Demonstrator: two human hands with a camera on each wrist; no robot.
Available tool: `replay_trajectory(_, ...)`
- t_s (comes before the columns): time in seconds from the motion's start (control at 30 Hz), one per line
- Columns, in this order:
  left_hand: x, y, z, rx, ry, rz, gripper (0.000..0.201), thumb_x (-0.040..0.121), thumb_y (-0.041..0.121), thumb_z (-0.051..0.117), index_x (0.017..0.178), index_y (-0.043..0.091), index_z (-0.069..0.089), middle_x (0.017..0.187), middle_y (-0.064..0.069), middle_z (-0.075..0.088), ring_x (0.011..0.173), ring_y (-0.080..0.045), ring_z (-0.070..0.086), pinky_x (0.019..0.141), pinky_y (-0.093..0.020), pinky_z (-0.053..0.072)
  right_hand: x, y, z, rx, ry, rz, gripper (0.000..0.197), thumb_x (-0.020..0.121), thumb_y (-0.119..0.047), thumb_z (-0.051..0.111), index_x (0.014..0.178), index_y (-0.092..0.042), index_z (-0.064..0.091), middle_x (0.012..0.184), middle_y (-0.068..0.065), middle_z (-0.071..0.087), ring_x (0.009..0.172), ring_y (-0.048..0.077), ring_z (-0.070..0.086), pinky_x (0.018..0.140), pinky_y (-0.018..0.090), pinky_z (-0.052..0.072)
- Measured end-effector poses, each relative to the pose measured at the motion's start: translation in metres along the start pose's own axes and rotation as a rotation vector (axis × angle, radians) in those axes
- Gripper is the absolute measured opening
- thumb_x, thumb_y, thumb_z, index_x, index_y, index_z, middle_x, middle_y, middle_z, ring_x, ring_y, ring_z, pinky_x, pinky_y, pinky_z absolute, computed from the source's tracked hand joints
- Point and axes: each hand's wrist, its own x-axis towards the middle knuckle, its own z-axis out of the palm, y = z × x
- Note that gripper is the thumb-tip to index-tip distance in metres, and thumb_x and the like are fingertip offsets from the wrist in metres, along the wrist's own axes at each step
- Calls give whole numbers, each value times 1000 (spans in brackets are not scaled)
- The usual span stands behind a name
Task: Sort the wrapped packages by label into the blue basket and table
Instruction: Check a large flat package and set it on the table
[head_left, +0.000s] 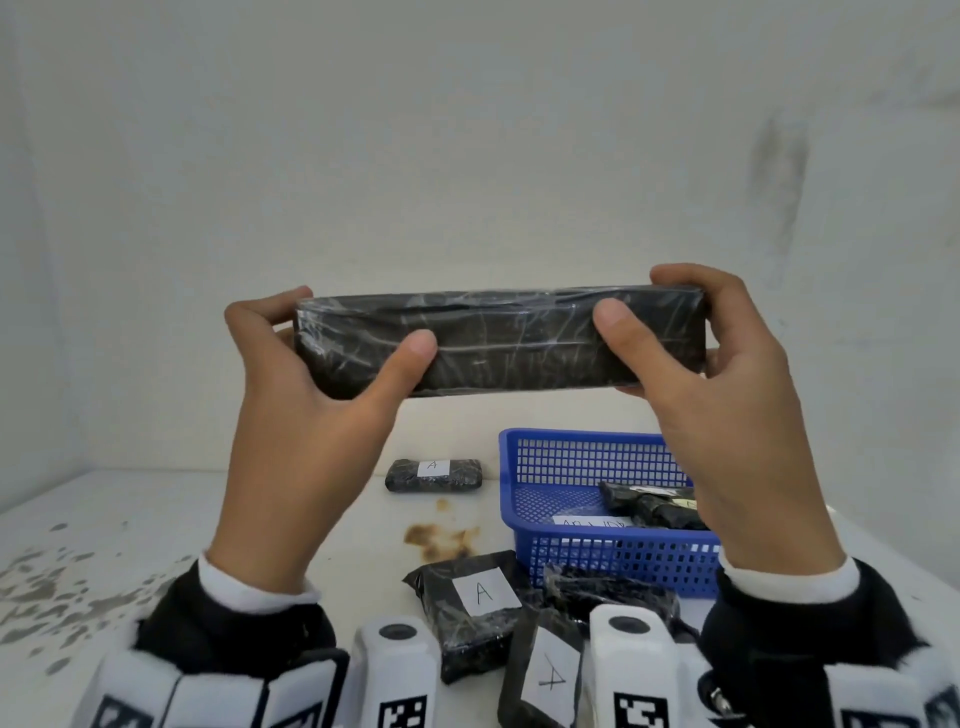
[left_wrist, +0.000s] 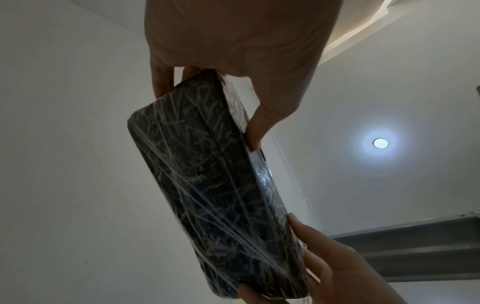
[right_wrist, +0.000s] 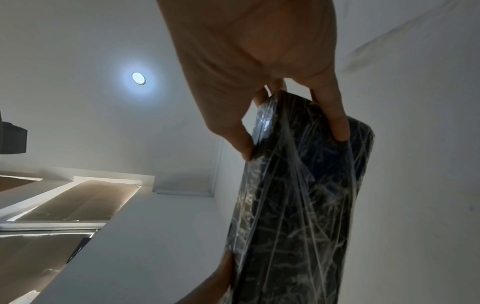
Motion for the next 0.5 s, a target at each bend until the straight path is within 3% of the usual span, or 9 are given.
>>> replay_trajectory(0.07,1,0,0,-3,4,17,74,62,50,74,118,29,29,106,6,63,79,13,63,69,-5,45,-1,-2,0,-21,-13,-1,59,69,-55,76,121,-36,54,99,-11,69,91,1,68,83,19,56)
replay_trajectory(0.13,1,-1,-1,-3,8,27,79,58,50,76,118,29,28,109,6,64,82,11,63,75,-11,46,-2,-4,0,-45,-24,-10,62,71,-50,78,124,-36,51,98,-14,68,86,-8,64,72,5,48)
replay_trajectory(0.27,-1,2,-1,28,17,48,81,59,46,80,118,29,27,101,11,62,81,15,61,70,-1,44,-5,-8,2,-80,-64,11,74,63,-53,82,126,-39,45,92,-23,62,80,-19,58,65,-2,41)
replay_trajectory(0.33,-3,4,-1,69,24,51,85,55,48,81,117,30,26,98,17,55,80,17,58,67,1,41,-6,-9,3,-99,-75,16,82,59,-56,82,129,-40,42,100,-22,60,84,-16,59,66,0,43)
replay_trajectory(0.43,-6,5,2,131,35,45,93,47,56,80,118,29,24,97,26,43,83,14,50,64,3,37,-8,-9,6,-130,-75,13,89,50,-66,80,126,-47,37,114,-9,61,104,7,61,81,14,46)
replay_trajectory(0.5,-8,5,5,137,46,42,97,46,57,80,120,28,24,94,29,38,81,17,45,64,5,35,-9,-8,8,-150,-70,-9,89,49,-66,81,123,-48,36,115,-6,61,106,14,61,85,20,47)
